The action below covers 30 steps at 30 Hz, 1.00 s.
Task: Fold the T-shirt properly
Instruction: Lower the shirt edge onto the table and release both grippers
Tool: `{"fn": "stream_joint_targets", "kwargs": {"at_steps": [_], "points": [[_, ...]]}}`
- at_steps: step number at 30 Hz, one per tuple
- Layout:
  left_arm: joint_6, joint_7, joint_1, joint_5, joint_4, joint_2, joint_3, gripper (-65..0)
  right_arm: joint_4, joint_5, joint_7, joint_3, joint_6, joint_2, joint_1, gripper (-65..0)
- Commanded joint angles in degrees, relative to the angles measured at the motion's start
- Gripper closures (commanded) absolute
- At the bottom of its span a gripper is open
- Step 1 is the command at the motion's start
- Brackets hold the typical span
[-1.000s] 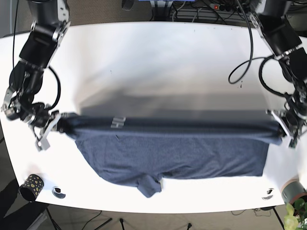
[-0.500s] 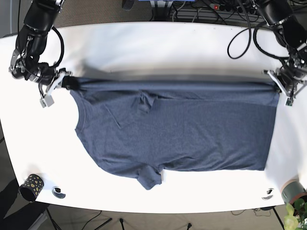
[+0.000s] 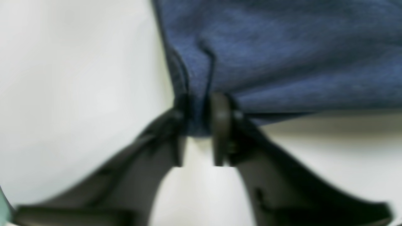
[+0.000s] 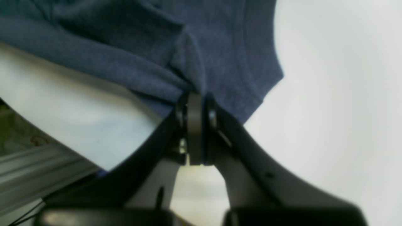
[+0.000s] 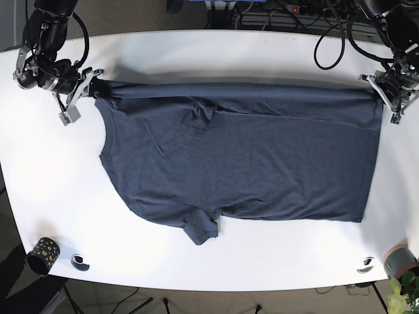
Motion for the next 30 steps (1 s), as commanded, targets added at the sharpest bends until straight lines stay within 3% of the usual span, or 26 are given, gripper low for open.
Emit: {"fn": "stream_joint_targets", "kwargs": {"at_steps": [1,5,9,14,18,26,30], "points": [[0.56,-0.27,0.05,0.40,1.05,-1.19,-0.48,-24.7,4.69,0.60,-0.19,2.61,-0.07,1.50,-2.48,-10.6],[0.56,-0.27,0.58,-0.13,1.05,-1.19,-0.57,-27.8,12.07,0.60,-0.19,4.89,-0.07,-0.79,-6.52,-33.8],[0.56,-0.27,0.67,-0.22,3.86,-1.19,-0.66,-27.5,19.02,0.60,-0.19,6.92,-0.07,-3.60,-9.51,-46.0],[0.56,-0.27,0.67,-0.22,10.37,-0.49,-0.57,-27.5,19.63,0.60,-0.19,6.65,-0.07,-4.92,-10.04,-45.2],[0.56,-0.19,-1.71,-0.13,10.72,0.48,-0.05,-27.5,19.02,-0.28,-0.19,4.81,-0.07,-8.17,-7.49,-41.9],[0.56,-0.19,-5.84,0.40,4.56,1.27,2.94,-27.4,14.01,-11.10,0.16,1.73,-0.07,-10.02,-2.30,-27.3],[0.56,-0.27,-5.93,0.49,1.14,1.27,2.94,-27.4,13.92,-17.51,0.33,1.91,-0.07,-10.19,-0.55,-34.4]]}}
